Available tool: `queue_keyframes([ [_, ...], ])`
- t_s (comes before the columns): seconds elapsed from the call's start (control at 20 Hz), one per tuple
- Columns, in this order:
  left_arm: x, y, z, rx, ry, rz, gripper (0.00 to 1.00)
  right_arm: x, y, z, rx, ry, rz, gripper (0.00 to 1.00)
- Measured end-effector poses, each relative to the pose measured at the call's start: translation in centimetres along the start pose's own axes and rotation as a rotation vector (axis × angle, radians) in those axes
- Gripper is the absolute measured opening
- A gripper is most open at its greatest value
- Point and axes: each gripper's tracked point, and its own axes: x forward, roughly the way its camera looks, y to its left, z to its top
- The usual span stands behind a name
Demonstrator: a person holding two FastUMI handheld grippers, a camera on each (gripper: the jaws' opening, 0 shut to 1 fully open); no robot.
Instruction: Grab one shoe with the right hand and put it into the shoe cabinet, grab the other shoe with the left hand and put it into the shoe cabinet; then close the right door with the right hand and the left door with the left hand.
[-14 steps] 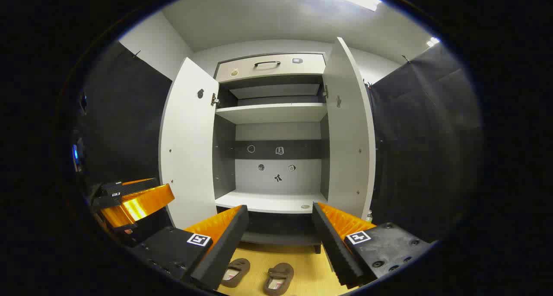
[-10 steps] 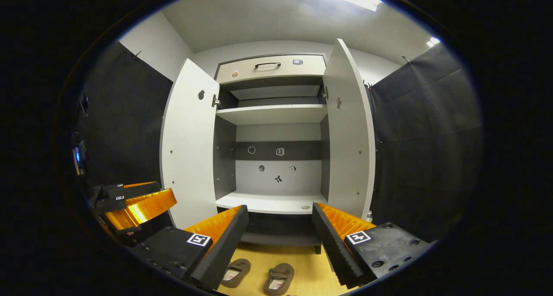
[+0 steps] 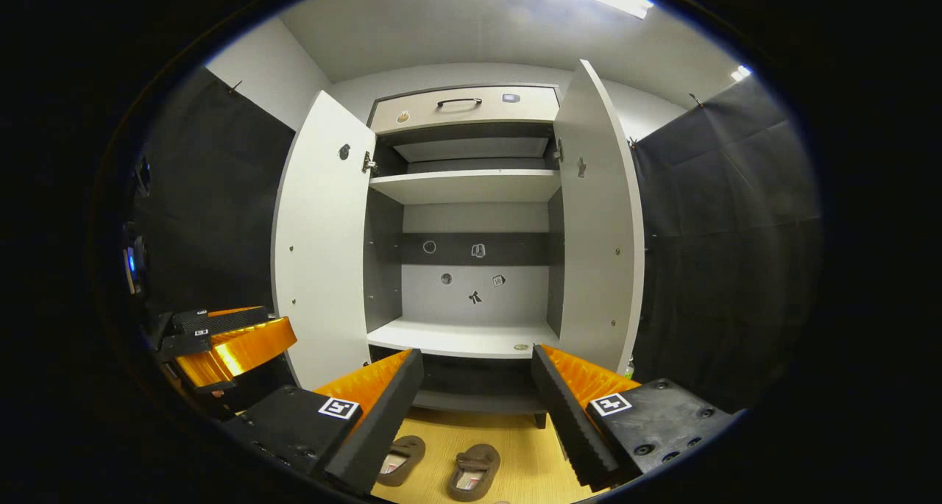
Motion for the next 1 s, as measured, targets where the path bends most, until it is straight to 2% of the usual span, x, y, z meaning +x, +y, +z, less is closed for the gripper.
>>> queue_keyframes([
  [0.55, 0.6, 1.0, -0.8, -0.023, 0.020, 0.001, 0.96, 0.8, 0.6, -1.8, -0.005, 0.047, -0.002, 0.98],
  [0.8, 1.6, 1.3, -1.8, -0.042, 0.033, 0.021, 0.97, 1.7, 1.4, -7.3, -0.002, 0.174, 0.037, 0.98],
  [1.0, 3.0, 1.7, -3.5, -0.065, 0.050, 0.034, 0.97, 2.4, 1.4, -12.2, 0.002, 0.244, 0.040, 0.98],
])
